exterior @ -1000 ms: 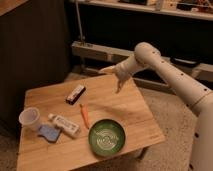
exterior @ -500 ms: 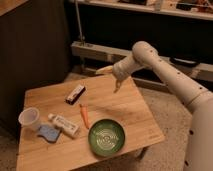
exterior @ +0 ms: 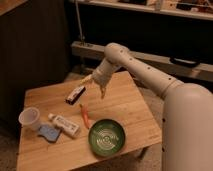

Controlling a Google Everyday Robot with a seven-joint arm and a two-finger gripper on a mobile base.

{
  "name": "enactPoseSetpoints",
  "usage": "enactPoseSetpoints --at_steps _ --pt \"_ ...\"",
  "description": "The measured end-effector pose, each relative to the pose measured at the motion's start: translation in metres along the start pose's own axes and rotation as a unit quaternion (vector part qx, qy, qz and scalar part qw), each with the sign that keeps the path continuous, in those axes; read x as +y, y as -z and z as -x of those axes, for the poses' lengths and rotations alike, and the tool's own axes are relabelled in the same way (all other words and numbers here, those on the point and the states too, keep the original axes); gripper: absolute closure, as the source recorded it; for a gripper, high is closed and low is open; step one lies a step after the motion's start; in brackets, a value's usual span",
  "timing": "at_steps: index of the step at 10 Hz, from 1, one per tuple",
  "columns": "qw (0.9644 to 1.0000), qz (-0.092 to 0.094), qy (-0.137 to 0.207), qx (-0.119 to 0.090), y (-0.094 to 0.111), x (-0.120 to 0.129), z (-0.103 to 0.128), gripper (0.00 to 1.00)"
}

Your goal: Place the pepper in the ceramic cup

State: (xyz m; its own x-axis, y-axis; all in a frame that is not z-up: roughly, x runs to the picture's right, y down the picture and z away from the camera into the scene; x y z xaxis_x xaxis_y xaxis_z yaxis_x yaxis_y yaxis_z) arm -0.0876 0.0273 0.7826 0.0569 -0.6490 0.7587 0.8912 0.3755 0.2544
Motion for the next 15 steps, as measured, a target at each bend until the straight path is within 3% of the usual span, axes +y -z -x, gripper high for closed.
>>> enactPoseSetpoints --at_steps 2,5,7,9,12,15 --pt "0.9972 0.051 0.019 0.050 -0.024 0.010 0.000 0.20" --pt "0.9938 0.068 0.022 0.085 -0.042 0.018 -0.008 0.20" --pt "0.9941 0.070 0.031 0.076 -0.058 0.019 -0.016 0.20" --pt "0.9928 0.087 0.050 0.064 -0.074 0.017 -0.015 0.20" --pt "0.9892 0.119 0.078 0.037 -0.106 0.018 0.004 0.20" --pt "0.9864 0.136 0.090 0.018 -0.137 0.023 0.012 0.20"
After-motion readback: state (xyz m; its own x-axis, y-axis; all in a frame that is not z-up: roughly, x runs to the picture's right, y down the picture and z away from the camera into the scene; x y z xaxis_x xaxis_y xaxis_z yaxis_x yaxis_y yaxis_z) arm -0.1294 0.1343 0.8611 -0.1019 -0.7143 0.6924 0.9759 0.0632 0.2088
